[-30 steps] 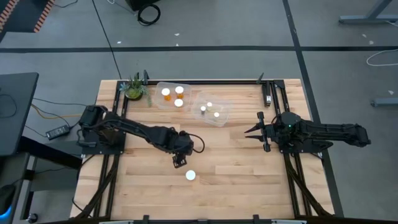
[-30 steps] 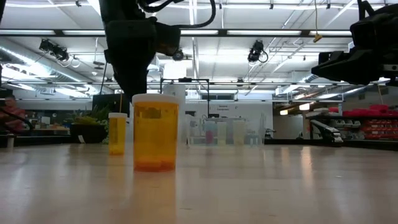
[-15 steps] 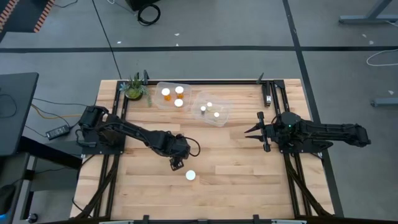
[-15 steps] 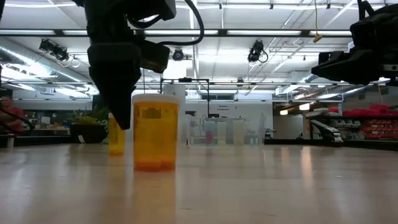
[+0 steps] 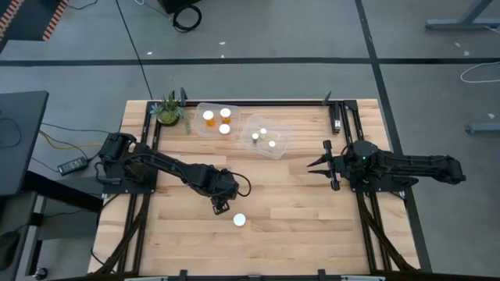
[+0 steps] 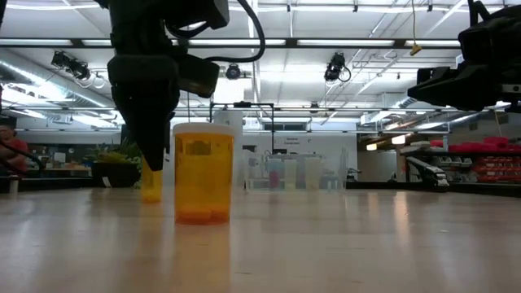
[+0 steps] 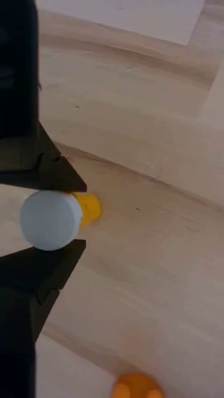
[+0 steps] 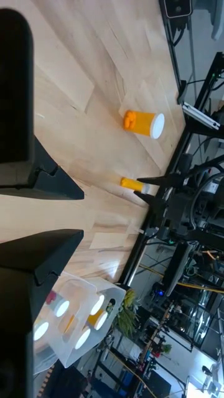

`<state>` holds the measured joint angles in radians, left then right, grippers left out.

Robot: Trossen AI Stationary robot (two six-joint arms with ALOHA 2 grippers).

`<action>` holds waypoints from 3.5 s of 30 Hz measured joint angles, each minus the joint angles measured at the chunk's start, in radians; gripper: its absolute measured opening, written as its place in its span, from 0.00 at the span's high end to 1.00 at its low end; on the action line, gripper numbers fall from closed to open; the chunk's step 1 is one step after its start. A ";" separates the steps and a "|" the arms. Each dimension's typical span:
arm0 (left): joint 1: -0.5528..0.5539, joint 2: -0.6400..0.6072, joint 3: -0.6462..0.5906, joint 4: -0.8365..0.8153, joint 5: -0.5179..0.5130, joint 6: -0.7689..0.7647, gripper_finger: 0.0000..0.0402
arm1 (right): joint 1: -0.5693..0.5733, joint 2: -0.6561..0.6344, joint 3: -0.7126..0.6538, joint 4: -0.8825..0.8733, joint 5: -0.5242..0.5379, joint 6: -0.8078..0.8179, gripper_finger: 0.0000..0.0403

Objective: Pick and place medicine bottles into bin by pill shape (circle, oval)
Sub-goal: Put the small orange pill bottle into the right transparent bin

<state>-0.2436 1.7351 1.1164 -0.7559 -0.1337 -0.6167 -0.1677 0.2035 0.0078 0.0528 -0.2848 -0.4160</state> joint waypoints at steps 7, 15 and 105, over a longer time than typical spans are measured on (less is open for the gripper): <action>0.005 0.000 0.000 -0.003 0.002 0.000 0.70 | 0.000 0.000 0.000 0.000 0.000 0.000 0.77; 0.059 -0.002 0.056 0.000 0.019 0.075 0.66 | 0.000 0.000 0.000 0.000 0.000 0.000 0.77; 0.526 0.555 0.845 0.203 0.092 0.595 0.67 | 0.000 0.013 0.000 0.000 -0.001 0.000 0.77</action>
<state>0.2829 2.2905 1.9618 -0.5529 -0.0414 -0.0219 -0.1677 0.2160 0.0078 0.0524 -0.2858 -0.4162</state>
